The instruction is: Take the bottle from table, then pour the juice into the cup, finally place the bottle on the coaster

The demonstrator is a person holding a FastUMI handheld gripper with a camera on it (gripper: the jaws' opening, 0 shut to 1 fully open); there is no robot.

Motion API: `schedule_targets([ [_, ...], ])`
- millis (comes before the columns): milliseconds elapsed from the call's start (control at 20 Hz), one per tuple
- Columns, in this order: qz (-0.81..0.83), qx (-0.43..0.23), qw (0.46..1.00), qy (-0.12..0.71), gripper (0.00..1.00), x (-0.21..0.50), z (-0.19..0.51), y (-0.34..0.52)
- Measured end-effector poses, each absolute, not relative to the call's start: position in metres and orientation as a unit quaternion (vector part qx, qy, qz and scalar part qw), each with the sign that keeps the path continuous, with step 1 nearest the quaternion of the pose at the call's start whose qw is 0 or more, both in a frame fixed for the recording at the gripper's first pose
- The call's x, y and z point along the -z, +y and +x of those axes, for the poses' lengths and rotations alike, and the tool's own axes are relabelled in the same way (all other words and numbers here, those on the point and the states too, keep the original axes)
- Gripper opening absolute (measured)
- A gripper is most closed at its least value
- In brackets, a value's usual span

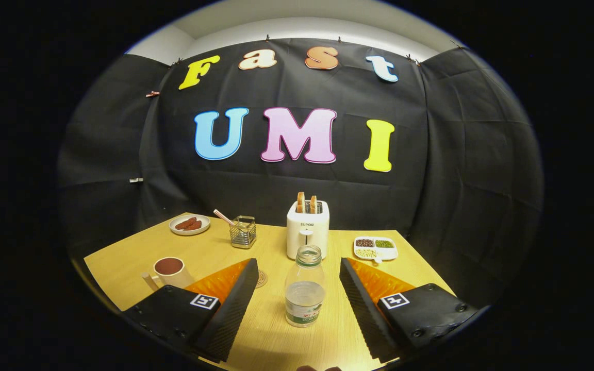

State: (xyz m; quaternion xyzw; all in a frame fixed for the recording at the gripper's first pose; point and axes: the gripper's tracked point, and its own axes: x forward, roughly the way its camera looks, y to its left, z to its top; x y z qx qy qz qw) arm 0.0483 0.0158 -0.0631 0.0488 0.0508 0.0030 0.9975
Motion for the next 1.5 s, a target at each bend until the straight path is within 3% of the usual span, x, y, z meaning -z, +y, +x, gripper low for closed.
schedule_targets([
  [1000, 0.069, 0.012, 0.993, 0.093, 0.98, 0.162, 0.097, 0.014],
  [1500, 0.105, 0.006, 0.991, 0.084, 0.98, 0.174, 0.11, 0.02],
])
